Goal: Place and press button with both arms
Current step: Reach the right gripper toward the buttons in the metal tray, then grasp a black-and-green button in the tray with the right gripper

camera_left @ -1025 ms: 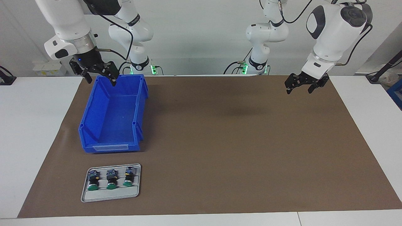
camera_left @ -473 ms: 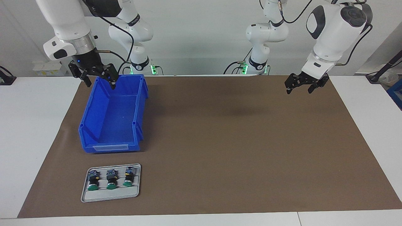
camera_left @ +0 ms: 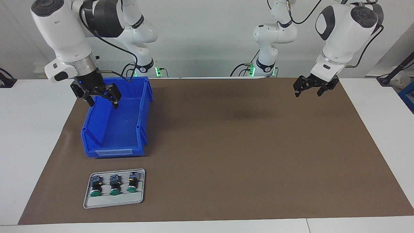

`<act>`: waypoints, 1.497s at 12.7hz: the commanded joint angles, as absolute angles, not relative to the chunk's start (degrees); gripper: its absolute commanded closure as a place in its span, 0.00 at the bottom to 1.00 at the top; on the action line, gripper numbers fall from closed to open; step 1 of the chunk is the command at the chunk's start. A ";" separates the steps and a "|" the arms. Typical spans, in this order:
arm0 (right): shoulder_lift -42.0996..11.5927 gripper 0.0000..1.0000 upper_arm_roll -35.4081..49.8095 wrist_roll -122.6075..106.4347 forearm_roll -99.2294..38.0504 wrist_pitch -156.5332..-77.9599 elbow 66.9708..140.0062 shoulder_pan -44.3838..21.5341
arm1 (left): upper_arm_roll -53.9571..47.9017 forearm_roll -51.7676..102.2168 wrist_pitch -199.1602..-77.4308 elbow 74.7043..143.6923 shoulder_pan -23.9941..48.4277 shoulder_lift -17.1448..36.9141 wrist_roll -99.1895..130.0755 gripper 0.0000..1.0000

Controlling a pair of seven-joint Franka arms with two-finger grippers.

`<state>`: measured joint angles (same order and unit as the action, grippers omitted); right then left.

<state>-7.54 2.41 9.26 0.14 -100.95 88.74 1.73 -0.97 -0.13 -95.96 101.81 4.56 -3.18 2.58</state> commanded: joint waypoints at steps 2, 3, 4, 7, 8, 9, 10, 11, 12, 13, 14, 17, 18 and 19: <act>-19.49 0.04 3.16 1.95 -1.41 -101.68 78.50 3.86 | -1.49 -1.05 -96.33 103.18 3.96 -4.57 2.99 0.00; -21.25 0.04 3.25 1.67 -1.32 -103.78 77.88 3.78 | -1.49 -1.05 -96.33 103.10 3.96 -4.57 2.99 0.00; -22.66 0.04 3.34 1.41 -1.41 -105.71 77.87 3.95 | -1.49 -1.05 -96.33 103.18 3.96 -4.57 3.08 0.00; -28.02 0.08 3.43 -4.47 -2.10 -109.15 75.78 4.13 | -1.49 -1.05 -96.33 103.10 3.96 -4.57 2.99 0.00; -30.47 0.08 3.34 -5.09 -3.07 -109.16 73.33 4.39 | -1.49 -1.05 -96.33 103.10 3.96 -4.57 2.99 0.00; -32.59 0.08 3.43 -5.62 -3.08 -109.16 71.13 4.39 | -1.49 -1.05 -96.33 103.10 3.96 -4.57 2.99 0.00; -35.30 0.08 3.43 -6.58 -3.16 -109.16 68.41 4.48 | -1.49 -1.05 -96.33 103.10 3.96 -4.57 2.99 0.00; -37.86 0.09 3.43 -7.98 -3.08 -109.25 65.77 5.00 | -1.49 -1.05 -96.33 103.10 3.96 -4.57 2.99 0.00; -40.32 0.09 3.43 -8.78 -3.08 -109.51 63.13 5.10 | -1.49 -1.05 -96.33 103.10 3.96 -4.57 2.99 0.00; -42.08 0.10 3.43 -9.40 -2.99 -109.86 61.71 5.10 | -1.49 -1.05 -96.33 103.10 3.96 -4.57 3.08 0.00; -43.58 0.11 3.43 -9.58 -2.99 -112.47 61.61 5.10 | -1.49 -1.05 -96.33 103.10 3.96 -4.57 2.99 0.00; -47.27 0.13 3.43 -9.67 -2.73 -116.80 61.61 4.31 | -1.49 -1.05 -96.33 103.18 3.96 -4.57 2.99 0.00; -48.07 0.14 3.43 -9.84 -2.29 -118.11 61.79 4.31 | -1.49 -1.05 -96.33 103.10 3.96 -4.57 2.99 0.00; -48.25 0.14 3.43 -9.93 -2.11 -118.73 62.14 4.31 | -1.49 -1.05 -96.33 103.10 3.96 -4.57 2.99 0.00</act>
